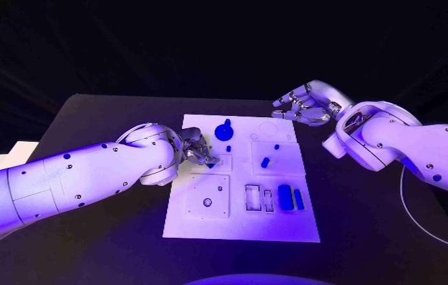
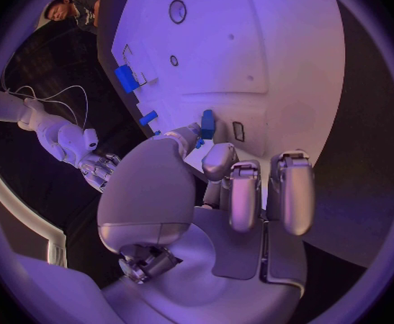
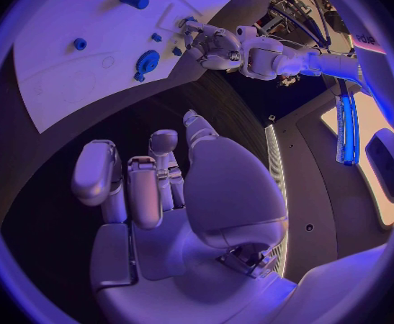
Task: Assemble the parts on the task board
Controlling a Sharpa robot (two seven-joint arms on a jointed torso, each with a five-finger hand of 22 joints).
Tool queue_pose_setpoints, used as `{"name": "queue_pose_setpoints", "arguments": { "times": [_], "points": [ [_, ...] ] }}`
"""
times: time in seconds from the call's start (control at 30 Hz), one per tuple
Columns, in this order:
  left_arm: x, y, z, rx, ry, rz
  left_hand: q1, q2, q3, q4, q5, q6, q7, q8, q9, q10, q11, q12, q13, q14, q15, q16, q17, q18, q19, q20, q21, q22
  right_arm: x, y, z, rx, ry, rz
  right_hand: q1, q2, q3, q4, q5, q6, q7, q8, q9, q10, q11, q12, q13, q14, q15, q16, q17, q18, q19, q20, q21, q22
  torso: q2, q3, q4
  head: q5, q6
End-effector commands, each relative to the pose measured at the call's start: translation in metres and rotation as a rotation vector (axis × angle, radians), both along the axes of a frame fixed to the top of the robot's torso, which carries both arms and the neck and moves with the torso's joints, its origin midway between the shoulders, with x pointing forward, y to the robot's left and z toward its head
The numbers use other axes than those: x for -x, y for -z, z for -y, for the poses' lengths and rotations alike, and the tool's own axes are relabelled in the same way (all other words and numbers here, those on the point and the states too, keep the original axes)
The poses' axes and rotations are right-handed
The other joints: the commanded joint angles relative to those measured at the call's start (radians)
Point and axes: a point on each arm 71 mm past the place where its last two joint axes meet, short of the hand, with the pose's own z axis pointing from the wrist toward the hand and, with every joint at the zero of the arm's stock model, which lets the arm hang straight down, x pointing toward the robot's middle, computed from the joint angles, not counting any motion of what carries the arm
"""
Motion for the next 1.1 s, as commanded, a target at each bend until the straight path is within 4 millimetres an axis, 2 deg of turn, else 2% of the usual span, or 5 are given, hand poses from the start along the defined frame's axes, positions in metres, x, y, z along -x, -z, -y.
{"name": "queue_pose_setpoints", "arguments": {
  "times": [0.03, 0.37, 0.8, 1.1],
  "points": [
    [0.0021, 0.0035, 0.0006, -0.013, 0.010, -0.025, 0.010, 0.006, 0.122, -0.126, 0.001, 0.014, -0.008, -0.008, -0.004, 0.007, -0.003, 0.003, 0.002, 0.105, -0.009, 0.003, 0.263, -0.019, 0.073, -0.004, 0.004, 0.191, 0.0007, 0.0005, -0.0016, 0.004, -0.017, -0.001, -0.002, 0.009, 0.002, 0.005, 0.005, 0.005, -0.001, 0.005, 0.001, -0.008, 0.002, 0.003, -0.001, 0.054, 0.006, -0.005, 0.005, 0.010, -0.006, 0.001, -0.007, -0.001, 0.000, 0.0002, 0.0002, 0.001, 0.001],
    [0.0044, 0.0040, 0.0027, -0.015, 0.025, -0.042, 0.016, 0.007, 0.131, -0.132, 0.009, 0.017, -0.008, -0.015, -0.008, 0.011, -0.003, 0.008, 0.008, 0.105, -0.009, 0.003, 0.263, -0.019, 0.072, -0.005, 0.002, 0.190, 0.0005, 0.0011, -0.0016, 0.001, -0.017, -0.007, -0.003, 0.009, 0.000, 0.007, 0.005, 0.005, -0.001, 0.005, 0.001, -0.008, 0.002, 0.003, -0.001, 0.054, 0.006, -0.005, 0.005, 0.010, -0.006, 0.001, -0.007, -0.002, 0.000, -0.0005, -0.0004, 0.001, -0.001],
    [0.0075, 0.0051, 0.0040, -0.047, 0.046, -0.068, 0.023, -0.006, 0.142, -0.147, 0.021, 0.032, -0.006, -0.024, -0.015, 0.018, -0.003, 0.009, 0.011, 0.105, -0.009, 0.003, 0.263, -0.019, 0.072, -0.006, 0.002, 0.190, 0.0007, 0.0018, -0.0022, -0.001, -0.018, -0.011, -0.004, 0.009, -0.001, 0.009, 0.006, 0.005, -0.001, 0.005, 0.001, -0.008, 0.002, 0.003, -0.002, 0.054, 0.006, -0.006, 0.005, 0.011, -0.006, 0.001, -0.008, -0.002, 0.000, 0.0004, -0.0010, -0.001, -0.002],
    [0.0051, -0.0003, 0.0039, 0.014, 0.012, 0.000, 0.028, -0.005, 0.155, -0.155, 0.029, 0.042, -0.005, -0.030, -0.018, 0.027, -0.003, 0.016, 0.019, 0.105, -0.009, 0.003, 0.263, -0.021, 0.076, -0.006, 0.008, 0.198, 0.0007, 0.0020, -0.0028, -0.002, -0.020, -0.011, -0.004, 0.009, -0.001, 0.009, 0.006, 0.005, -0.001, 0.005, 0.001, -0.008, 0.002, 0.003, -0.002, 0.054, 0.006, -0.006, 0.005, 0.011, -0.006, 0.001, -0.008, -0.002, 0.000, 0.0004, 0.0003, -0.003, -0.001]
  ]
}}
